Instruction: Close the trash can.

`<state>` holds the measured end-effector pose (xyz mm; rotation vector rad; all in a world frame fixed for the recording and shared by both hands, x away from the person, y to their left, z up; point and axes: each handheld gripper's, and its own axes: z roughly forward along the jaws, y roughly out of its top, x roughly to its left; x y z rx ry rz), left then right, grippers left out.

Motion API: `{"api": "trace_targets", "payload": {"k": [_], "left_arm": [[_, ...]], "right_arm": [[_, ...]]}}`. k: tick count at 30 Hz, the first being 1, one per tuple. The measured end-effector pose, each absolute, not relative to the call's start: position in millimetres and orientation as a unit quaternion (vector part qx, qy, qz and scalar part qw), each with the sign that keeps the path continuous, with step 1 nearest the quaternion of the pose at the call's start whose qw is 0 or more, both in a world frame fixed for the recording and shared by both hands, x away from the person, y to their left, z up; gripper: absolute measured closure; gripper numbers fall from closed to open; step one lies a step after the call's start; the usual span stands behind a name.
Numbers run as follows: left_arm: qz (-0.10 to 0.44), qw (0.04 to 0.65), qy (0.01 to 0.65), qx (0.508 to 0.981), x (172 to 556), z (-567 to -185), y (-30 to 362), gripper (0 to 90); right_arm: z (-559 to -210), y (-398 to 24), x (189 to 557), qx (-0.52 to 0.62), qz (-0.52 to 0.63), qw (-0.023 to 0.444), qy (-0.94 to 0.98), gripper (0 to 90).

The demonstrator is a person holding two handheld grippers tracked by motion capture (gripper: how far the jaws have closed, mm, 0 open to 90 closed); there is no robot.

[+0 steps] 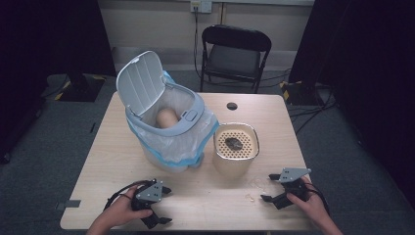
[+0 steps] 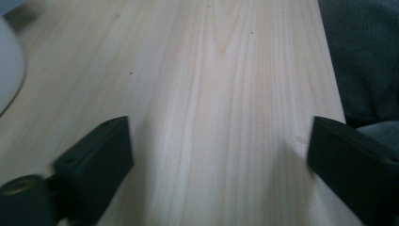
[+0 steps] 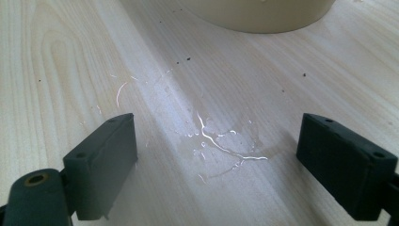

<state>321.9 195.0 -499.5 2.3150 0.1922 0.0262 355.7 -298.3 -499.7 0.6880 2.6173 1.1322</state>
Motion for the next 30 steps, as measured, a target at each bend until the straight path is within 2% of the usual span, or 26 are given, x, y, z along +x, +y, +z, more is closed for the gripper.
{"api": "trace_targets", "payload": {"k": [2, 4, 10, 20, 30], "left_arm": [[0.003, 0.401, 0.104, 0.91, 323.5, -494.9, 202.0, 19.3], [0.006, 0.4, 0.121, 0.908, 324.4, -489.2, 208.3, 15.4], [-0.003, 0.407, 0.164, 0.899, 321.1, -471.0, 226.6, 16.4], [0.008, 0.412, 0.23, 0.882, 321.4, -411.0, 268.8, 16.0], [0.024, 0.411, 0.266, 0.871, 328.5, -369.4, 286.7, 16.0]], "right_arm": [[-499.8, -298.3, 355.7, 0.233, 0.384, 0.104, 0.887, 12.1], [-499.8, -298.3, 355.7, 0.233, 0.384, 0.104, 0.887, 12.0], [-499.9, -298.3, 355.7, 0.234, 0.384, 0.104, 0.887, 11.9], [-499.9, -298.3, 355.6, 0.234, 0.384, 0.105, 0.887, 11.9], [-499.9, -298.4, 355.5, 0.234, 0.384, 0.105, 0.887, 11.9]]}}
